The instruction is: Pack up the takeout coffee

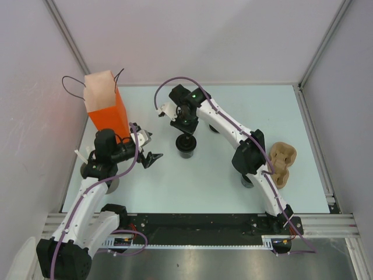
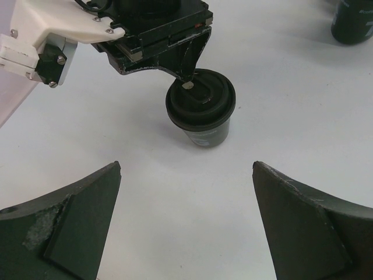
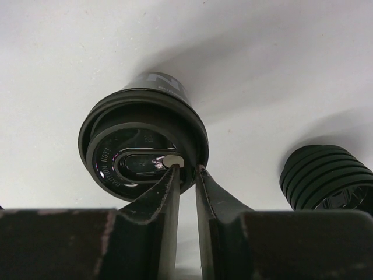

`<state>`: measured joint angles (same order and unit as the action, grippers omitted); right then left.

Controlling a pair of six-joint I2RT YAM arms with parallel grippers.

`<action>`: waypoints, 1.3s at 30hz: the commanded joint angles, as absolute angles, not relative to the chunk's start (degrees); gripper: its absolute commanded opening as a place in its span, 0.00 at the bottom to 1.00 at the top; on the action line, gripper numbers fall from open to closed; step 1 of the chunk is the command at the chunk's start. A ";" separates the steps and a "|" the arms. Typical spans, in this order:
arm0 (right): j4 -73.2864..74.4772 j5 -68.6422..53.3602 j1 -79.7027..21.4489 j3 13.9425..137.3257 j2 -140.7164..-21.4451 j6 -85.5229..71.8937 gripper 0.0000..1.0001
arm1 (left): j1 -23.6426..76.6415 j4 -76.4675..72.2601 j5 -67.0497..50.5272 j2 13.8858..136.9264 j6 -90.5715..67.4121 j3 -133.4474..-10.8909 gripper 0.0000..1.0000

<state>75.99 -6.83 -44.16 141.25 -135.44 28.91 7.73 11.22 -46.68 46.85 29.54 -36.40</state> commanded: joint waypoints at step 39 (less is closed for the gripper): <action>33.85 -37.60 -26.11 88.28 -95.72 0.55 0.82 | 9.14 1.68 -45.01 59.85 23.47 -42.45 1.00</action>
